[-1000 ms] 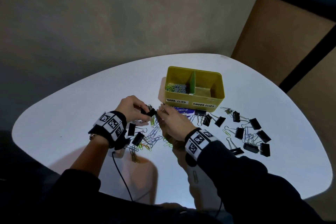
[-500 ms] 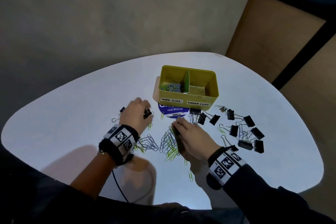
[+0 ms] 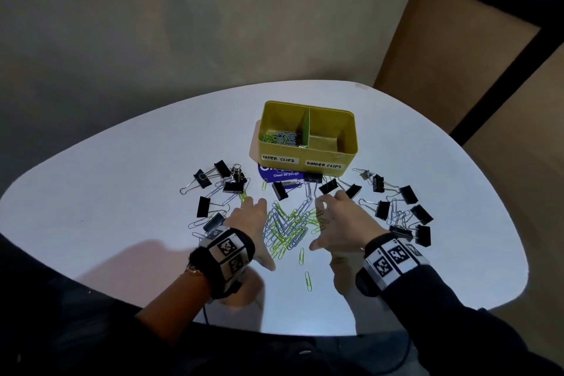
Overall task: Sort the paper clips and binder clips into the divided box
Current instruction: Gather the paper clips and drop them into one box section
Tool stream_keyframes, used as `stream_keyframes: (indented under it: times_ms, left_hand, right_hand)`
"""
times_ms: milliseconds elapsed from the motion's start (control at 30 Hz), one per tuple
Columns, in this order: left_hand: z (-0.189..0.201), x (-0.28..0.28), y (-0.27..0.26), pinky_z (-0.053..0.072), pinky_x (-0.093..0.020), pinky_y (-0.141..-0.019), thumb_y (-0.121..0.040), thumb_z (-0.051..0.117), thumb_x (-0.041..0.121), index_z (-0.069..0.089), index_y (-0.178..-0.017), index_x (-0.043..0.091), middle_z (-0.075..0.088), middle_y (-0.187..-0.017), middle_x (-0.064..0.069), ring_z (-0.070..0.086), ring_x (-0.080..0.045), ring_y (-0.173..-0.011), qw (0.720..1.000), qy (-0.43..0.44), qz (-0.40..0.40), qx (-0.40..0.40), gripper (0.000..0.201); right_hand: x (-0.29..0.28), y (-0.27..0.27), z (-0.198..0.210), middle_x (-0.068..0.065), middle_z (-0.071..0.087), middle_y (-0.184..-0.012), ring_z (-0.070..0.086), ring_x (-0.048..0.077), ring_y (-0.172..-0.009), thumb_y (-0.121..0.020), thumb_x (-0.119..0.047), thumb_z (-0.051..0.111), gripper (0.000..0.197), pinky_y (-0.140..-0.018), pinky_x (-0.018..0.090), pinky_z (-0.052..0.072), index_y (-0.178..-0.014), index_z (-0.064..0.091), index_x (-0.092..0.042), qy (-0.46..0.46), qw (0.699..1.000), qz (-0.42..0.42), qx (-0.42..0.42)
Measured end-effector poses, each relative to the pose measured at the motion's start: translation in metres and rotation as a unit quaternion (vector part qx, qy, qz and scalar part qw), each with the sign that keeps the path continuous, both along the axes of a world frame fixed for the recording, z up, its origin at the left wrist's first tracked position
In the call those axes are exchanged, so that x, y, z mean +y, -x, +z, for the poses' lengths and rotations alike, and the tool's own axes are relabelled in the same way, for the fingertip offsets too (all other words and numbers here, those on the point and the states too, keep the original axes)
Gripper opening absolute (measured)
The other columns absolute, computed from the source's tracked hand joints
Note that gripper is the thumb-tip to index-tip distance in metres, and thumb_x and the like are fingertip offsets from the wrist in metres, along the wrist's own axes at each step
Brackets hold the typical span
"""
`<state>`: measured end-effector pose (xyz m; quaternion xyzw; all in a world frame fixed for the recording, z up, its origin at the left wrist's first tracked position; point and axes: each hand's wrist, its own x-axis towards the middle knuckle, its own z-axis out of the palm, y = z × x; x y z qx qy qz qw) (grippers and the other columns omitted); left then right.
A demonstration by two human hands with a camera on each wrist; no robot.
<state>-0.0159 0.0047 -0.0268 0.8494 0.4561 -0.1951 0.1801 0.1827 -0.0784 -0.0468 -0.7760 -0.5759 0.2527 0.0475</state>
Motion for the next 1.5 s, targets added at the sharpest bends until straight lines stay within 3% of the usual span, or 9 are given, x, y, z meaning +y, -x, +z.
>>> stream_keyframes:
  times_ms: [100,467,867,967,1033,1167,1233,1333,1500]
  left_hand:
    - [-0.006,-0.005,-0.014,0.048,-0.043,-0.09,-0.048,0.089,0.05,0.032,-0.131,0.01,0.039,-0.128,-0.01,0.048,-0.031,-0.119,0.999,-0.028,0.002,-0.021,0.108]
    - [-0.021,0.02,-0.025,0.05,-0.039,-0.085,-0.083,0.069,0.014,0.062,-0.108,0.009,0.063,-0.115,-0.014,0.06,-0.034,-0.107,0.994,-0.041,0.037,-0.097,0.027]
    - [-0.01,0.035,-0.026,0.05,-0.041,-0.087,-0.085,0.067,0.008,0.062,-0.101,0.001,0.062,-0.111,-0.02,0.06,-0.039,-0.106,0.996,-0.029,-0.073,-0.037,0.019]
    - [-0.001,0.044,-0.021,0.045,-0.034,-0.07,-0.082,0.071,0.01,0.061,-0.071,0.007,0.055,-0.076,-0.021,0.054,-0.042,-0.08,0.995,-0.013,-0.077,-0.065,0.014]
    - [0.003,0.052,-0.015,0.027,-0.029,-0.06,-0.077,0.071,0.008,0.029,-0.052,0.019,0.026,-0.057,-0.008,0.032,-0.028,-0.066,0.99,0.002,-0.106,-0.091,0.05]
    - [0.033,0.064,-0.006,0.034,-0.025,-0.062,-0.076,0.069,0.004,0.055,-0.059,0.019,0.044,-0.062,-0.004,0.037,-0.02,-0.062,0.982,0.01,-0.07,-0.174,0.027]
    - [0.054,0.071,-0.007,0.044,-0.024,-0.066,-0.081,0.071,0.009,0.072,-0.08,0.012,0.062,-0.076,-0.004,0.054,-0.017,-0.07,0.971,-0.007,-0.043,-0.236,0.003]
    - [0.082,0.087,-0.025,0.055,-0.026,-0.068,-0.08,0.074,0.019,0.073,-0.09,0.004,0.07,-0.09,-0.008,0.065,-0.021,-0.08,0.946,-0.028,0.009,-0.322,0.018]
    - [0.105,0.123,-0.078,0.054,-0.036,-0.08,-0.079,0.076,0.021,0.069,-0.084,-0.001,0.067,-0.085,-0.014,0.064,-0.031,-0.088,0.928,-0.104,0.026,-0.356,0.024]
  right_hand:
    - [0.003,0.013,-0.009,0.006,0.035,-0.126,0.047,0.026,-0.111,-0.051,-0.038,0.091,0.106,-0.095,0.039,0.047,-0.139,0.035,-0.024,-0.041,0.998,0.019,0.05]
    - [0.02,0.026,-0.021,0.009,0.06,-0.101,0.059,0.029,-0.093,-0.089,-0.02,0.064,0.022,-0.079,0.04,0.049,-0.108,0.066,-0.01,-0.172,0.981,0.094,-0.001]
    - [0.063,0.023,0.087,0.001,0.064,-0.088,0.056,0.013,-0.074,-0.091,-0.023,0.061,0.02,-0.064,0.021,0.043,-0.103,0.07,-0.009,-0.391,0.916,-0.049,0.078]
    - [0.099,0.023,0.096,0.005,0.068,-0.09,0.059,0.016,-0.079,-0.092,-0.025,0.061,0.021,-0.068,0.026,0.044,-0.101,0.069,-0.007,-0.389,0.913,-0.11,0.054]
    - [0.119,0.021,0.091,0.008,0.069,-0.101,0.063,0.021,-0.091,-0.092,-0.025,0.062,0.025,-0.076,0.03,0.048,-0.109,0.066,-0.007,-0.314,0.939,-0.127,0.055]
    - [0.125,0.011,0.085,0.008,0.057,-0.135,0.053,0.023,-0.124,-0.09,-0.017,0.064,0.047,-0.106,0.038,0.044,-0.135,0.05,-0.012,-0.168,0.975,-0.11,0.098]
    - [0.108,0.002,0.083,0.005,0.064,-0.126,0.059,0.02,-0.115,-0.091,-0.013,0.06,0.035,-0.101,0.038,0.049,-0.126,0.059,-0.014,-0.266,0.943,-0.153,0.132]
    - [0.068,-0.004,0.066,0.005,0.072,-0.094,0.066,0.015,-0.083,-0.092,-0.012,0.057,0.015,-0.08,0.031,0.057,-0.1,0.07,-0.012,-0.4,0.882,-0.232,0.085]
    - [0.025,0.023,0.015,0.005,0.064,-0.102,0.062,0.017,-0.091,-0.09,-0.006,0.053,0.02,-0.079,0.026,0.051,-0.097,0.07,-0.015,-0.193,0.976,-0.061,0.078]
